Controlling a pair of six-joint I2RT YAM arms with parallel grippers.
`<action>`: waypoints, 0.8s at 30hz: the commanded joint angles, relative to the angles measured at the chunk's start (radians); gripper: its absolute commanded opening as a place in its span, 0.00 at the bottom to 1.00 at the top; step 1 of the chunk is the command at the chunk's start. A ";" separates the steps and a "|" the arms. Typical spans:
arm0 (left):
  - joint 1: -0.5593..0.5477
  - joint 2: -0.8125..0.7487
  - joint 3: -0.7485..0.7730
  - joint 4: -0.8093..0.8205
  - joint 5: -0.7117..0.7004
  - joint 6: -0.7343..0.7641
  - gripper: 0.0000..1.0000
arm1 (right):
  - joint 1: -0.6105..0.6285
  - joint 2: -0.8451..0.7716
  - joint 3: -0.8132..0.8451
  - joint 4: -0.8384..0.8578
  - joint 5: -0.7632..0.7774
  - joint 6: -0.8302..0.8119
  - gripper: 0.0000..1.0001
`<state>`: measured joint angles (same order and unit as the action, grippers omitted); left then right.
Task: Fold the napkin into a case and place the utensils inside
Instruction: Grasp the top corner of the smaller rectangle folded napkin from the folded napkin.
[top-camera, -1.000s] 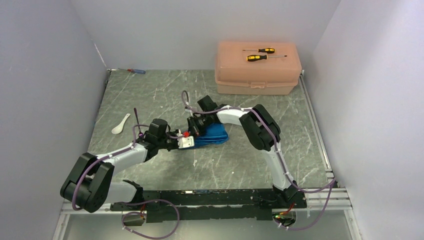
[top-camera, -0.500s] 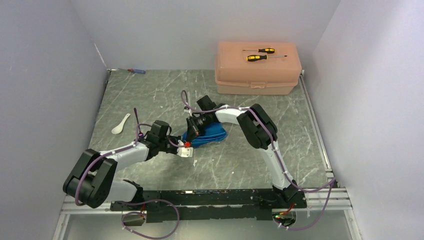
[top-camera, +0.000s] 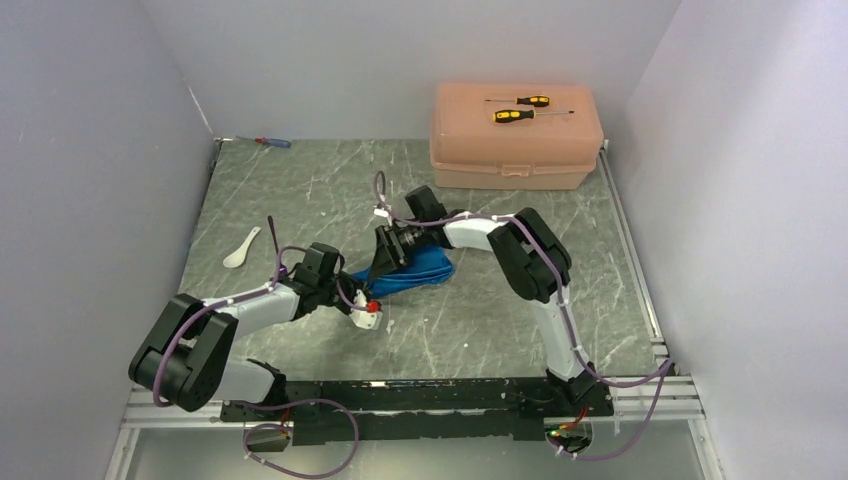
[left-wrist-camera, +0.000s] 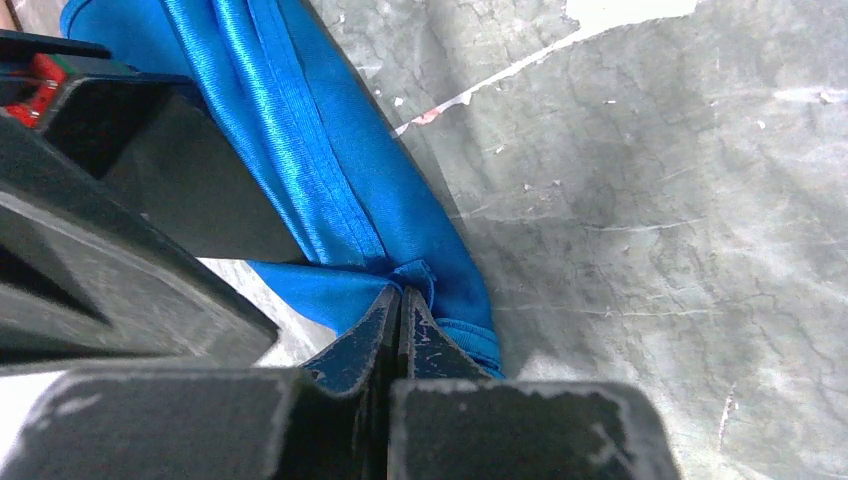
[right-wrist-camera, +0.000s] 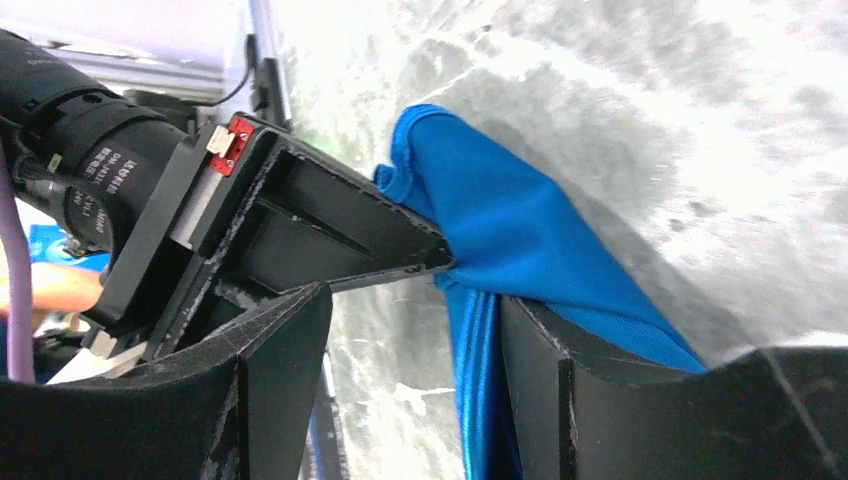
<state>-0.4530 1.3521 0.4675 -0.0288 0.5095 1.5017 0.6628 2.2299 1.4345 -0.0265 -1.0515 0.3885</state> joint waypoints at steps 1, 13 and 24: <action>-0.006 0.040 -0.039 -0.200 0.019 0.043 0.03 | -0.048 -0.107 -0.015 -0.029 0.093 -0.147 0.66; -0.006 0.032 -0.024 -0.255 0.036 0.090 0.03 | -0.085 -0.720 -0.487 0.086 0.683 -0.635 0.59; -0.006 0.015 -0.029 -0.257 0.039 0.095 0.03 | 0.004 -0.857 -0.658 -0.131 0.846 -1.137 0.97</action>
<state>-0.4530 1.3499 0.4763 -0.0811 0.5266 1.6131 0.6220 1.3544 0.7918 -0.0639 -0.3664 -0.5396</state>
